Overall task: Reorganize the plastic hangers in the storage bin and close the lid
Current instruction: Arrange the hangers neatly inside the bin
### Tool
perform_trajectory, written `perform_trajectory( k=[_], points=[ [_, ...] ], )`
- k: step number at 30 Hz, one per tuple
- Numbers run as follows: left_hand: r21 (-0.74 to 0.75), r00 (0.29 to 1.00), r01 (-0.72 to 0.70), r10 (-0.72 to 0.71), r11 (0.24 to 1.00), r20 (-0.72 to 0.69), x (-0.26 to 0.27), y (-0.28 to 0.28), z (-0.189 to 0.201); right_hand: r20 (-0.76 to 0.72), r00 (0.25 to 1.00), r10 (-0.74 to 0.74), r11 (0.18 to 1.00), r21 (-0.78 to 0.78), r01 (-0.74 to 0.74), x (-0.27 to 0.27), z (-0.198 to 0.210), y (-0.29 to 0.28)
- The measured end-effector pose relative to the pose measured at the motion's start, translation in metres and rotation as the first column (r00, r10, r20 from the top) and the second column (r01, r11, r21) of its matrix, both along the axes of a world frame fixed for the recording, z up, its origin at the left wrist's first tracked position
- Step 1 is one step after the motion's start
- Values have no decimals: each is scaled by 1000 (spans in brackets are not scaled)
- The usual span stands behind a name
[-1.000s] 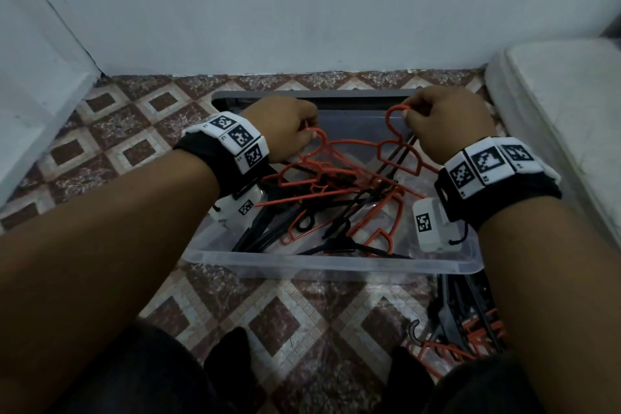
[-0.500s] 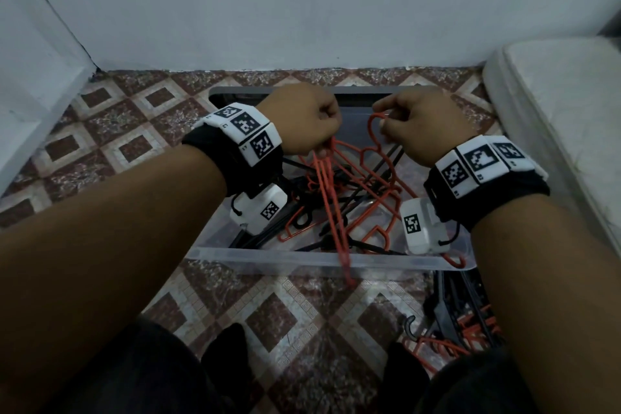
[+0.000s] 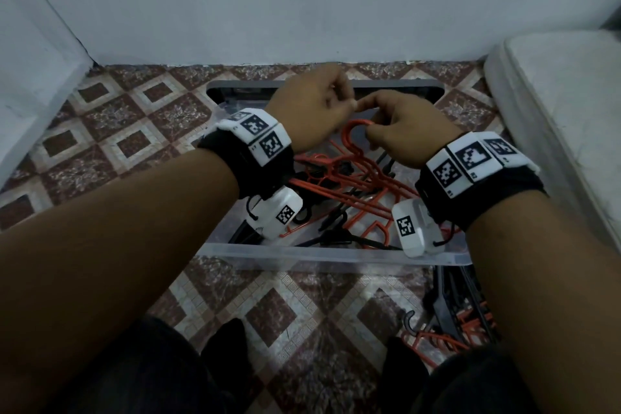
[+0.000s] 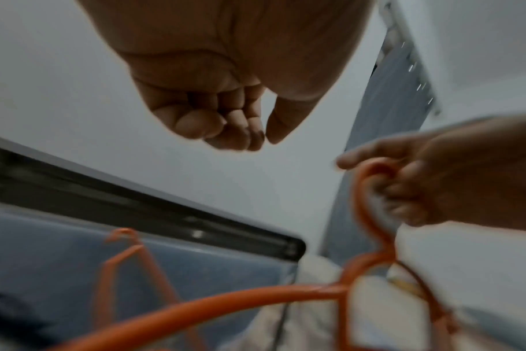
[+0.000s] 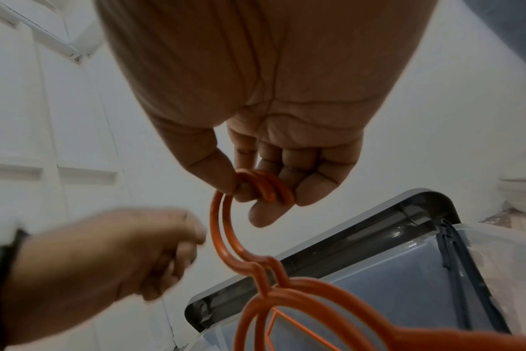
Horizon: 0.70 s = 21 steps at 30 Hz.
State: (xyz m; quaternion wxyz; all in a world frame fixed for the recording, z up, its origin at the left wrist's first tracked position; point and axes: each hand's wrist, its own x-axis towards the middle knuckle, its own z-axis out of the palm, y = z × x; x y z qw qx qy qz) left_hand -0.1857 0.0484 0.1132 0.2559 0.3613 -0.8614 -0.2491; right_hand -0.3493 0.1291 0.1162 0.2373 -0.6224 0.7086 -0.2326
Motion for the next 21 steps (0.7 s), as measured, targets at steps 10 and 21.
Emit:
perform_trajectory(
  k=[10, 21],
  points=[
    [-87, 572, -162, 165, 983, 804, 59, -83, -104, -19, 997, -71, 997, -4, 71, -13, -9, -4],
    [-21, 422, -200, 105, 980, 901, 70, -88, -143, -69, 972, -225, 972, -85, 219, -26, -21, -15]
  ],
)
